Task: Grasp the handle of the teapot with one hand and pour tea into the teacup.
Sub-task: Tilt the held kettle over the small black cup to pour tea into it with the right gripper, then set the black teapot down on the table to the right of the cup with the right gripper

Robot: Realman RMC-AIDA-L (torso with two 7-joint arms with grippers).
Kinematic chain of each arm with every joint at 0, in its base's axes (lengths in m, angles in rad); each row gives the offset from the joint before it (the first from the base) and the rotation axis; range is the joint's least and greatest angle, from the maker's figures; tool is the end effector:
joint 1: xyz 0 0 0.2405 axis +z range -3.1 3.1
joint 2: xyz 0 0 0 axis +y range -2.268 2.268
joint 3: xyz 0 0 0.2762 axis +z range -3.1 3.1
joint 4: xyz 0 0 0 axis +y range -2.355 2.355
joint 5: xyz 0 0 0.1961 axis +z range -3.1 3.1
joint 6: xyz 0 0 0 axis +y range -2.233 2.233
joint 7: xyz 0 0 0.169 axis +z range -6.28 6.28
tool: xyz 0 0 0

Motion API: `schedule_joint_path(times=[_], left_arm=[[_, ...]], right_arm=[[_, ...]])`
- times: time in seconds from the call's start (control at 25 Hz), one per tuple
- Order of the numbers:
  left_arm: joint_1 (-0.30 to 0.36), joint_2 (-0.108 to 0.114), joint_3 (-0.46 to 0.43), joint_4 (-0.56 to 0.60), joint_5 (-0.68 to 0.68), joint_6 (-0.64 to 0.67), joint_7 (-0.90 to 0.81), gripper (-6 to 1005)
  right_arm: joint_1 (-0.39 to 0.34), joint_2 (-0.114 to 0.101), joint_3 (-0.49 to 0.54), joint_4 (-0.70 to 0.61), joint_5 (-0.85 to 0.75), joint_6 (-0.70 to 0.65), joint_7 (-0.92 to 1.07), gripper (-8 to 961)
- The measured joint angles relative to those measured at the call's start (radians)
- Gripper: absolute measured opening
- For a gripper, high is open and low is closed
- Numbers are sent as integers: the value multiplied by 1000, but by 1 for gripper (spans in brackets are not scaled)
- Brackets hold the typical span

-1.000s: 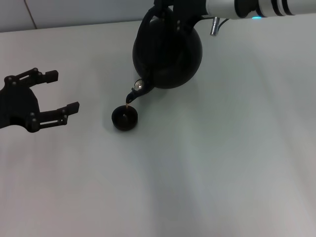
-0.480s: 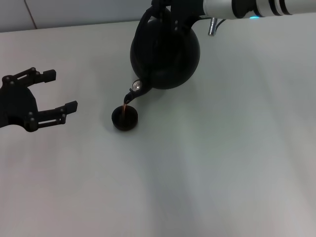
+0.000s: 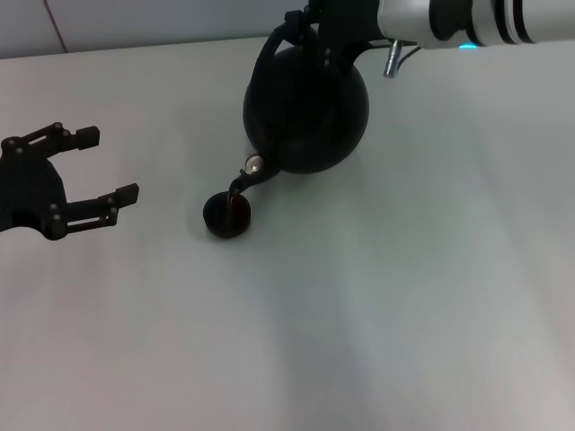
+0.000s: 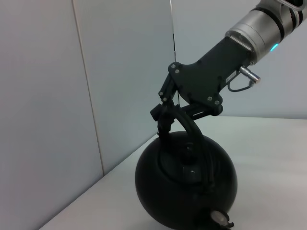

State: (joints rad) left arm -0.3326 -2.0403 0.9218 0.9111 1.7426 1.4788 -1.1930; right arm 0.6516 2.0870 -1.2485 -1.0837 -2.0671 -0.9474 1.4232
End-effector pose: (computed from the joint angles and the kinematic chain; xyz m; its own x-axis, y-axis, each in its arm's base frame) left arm -0.2718 0.3260 0.0094 0.8998 0.0376 0.4347 0.2361 -0.8798 -0.4125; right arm 0.1546 0.4402 -0.0286 0.9810 0.1935 -0.0161 0.1454 -0.7870 -0.5995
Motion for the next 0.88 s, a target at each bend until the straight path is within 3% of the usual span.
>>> schedule_joint_path(times=[0.6,0.88], left_arm=[[4,-3,-11,3,0,3,0,862],[11,-3,-29,12,-9,11,-2,862]], right_arm=[[-74,2,0,19,111,33,3,115],[-130,3,4,3,240,101,-5,115]])
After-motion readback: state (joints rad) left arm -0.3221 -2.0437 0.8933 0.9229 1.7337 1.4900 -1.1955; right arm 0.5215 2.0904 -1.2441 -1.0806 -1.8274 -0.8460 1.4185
